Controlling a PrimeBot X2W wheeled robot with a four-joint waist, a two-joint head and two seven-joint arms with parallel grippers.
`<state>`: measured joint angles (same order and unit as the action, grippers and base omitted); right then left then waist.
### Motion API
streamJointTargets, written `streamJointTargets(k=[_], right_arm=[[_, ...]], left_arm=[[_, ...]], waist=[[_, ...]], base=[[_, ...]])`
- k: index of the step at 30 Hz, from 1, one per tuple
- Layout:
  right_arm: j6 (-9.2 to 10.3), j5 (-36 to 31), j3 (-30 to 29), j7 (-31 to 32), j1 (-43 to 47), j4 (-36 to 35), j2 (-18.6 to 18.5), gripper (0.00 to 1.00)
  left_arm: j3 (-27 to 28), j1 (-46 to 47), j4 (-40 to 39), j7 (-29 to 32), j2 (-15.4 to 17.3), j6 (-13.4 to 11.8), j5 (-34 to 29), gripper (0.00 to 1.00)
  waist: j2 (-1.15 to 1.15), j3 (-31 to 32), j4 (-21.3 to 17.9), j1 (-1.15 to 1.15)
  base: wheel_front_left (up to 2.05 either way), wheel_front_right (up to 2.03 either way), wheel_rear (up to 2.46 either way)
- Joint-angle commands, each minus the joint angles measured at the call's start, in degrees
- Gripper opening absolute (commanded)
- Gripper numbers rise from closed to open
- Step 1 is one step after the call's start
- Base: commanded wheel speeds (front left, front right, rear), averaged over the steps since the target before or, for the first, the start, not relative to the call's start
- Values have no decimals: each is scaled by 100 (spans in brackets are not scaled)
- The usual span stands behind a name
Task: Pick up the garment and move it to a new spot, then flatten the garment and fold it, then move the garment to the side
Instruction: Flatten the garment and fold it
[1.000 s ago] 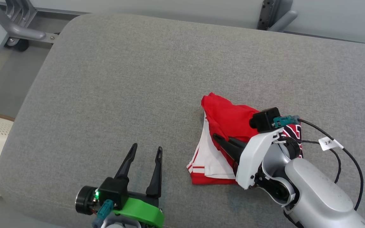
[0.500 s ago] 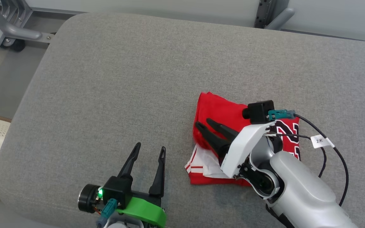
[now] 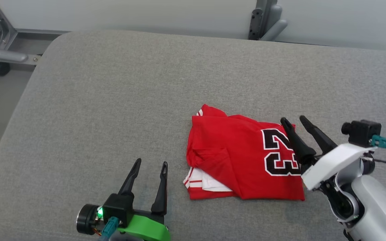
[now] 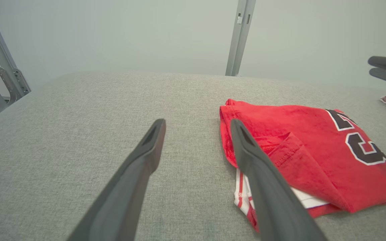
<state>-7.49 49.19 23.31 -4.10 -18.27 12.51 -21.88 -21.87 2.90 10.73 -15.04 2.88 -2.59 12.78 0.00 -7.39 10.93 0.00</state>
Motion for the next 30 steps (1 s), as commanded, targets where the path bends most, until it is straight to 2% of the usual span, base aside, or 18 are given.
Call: streamJointTargets(k=[1, 5, 9, 15, 19, 20, 21, 27, 30], right_arm=[[1, -146, -8, -154, 202, 82, -32, 100], [1, -459, -10, -502, 413, 228, -54, 100], [1, -1072, 49, -906, 631, 472, -39, 100], [1, -1831, -72, -1110, 928, 625, 235, 100], [1, -2268, -277, -1108, 1131, 385, 457, 100], [1, -2322, -295, -1109, 1170, 364, 491, 81], [1, -2372, -309, -1109, 1180, 343, 516, 0], [1, -2608, -187, -1110, 869, 535, 721, 0], [1, -2747, 82, -1107, 673, 801, 798, 0]], left_arm=[[58, -102, 11, -13, 6, -2, -74, 100], [170, -180, 18, -13, 6, -39, -79, 100], [411, -327, -75, -13, 7, -214, -98, 100], [657, -557, -229, -14, 7, -421, -39, 100], [677, -653, -300, -13, 8, -448, -104, 100], [675, -650, -311, -13, 8, -445, -120, 100], [669, -658, -321, -14, 8, -445, -120, 100], [582, -662, -371, -14, 7, -469, -72, 100], [479, -643, -327, -14, 7, -417, -81, 100]], waist=[[0, 181, -227, 0], [0, 276, -428, 0], [0, 393, -668, 0], [0, 485, -806, 0], [0, 500, -745, 0], [0, 499, -707, 0], [0, 495, -668, 0], [0, 428, -345, 0], [0, 431, -131, 0]], base=[[0, 0, 0], [0, 0, 0], [0, 0, 0], [0, 0, 0], [0, 0, 0], [0, 0, 0], [0, 0, 0], [0, 0, 0], [0, 0, 0]])
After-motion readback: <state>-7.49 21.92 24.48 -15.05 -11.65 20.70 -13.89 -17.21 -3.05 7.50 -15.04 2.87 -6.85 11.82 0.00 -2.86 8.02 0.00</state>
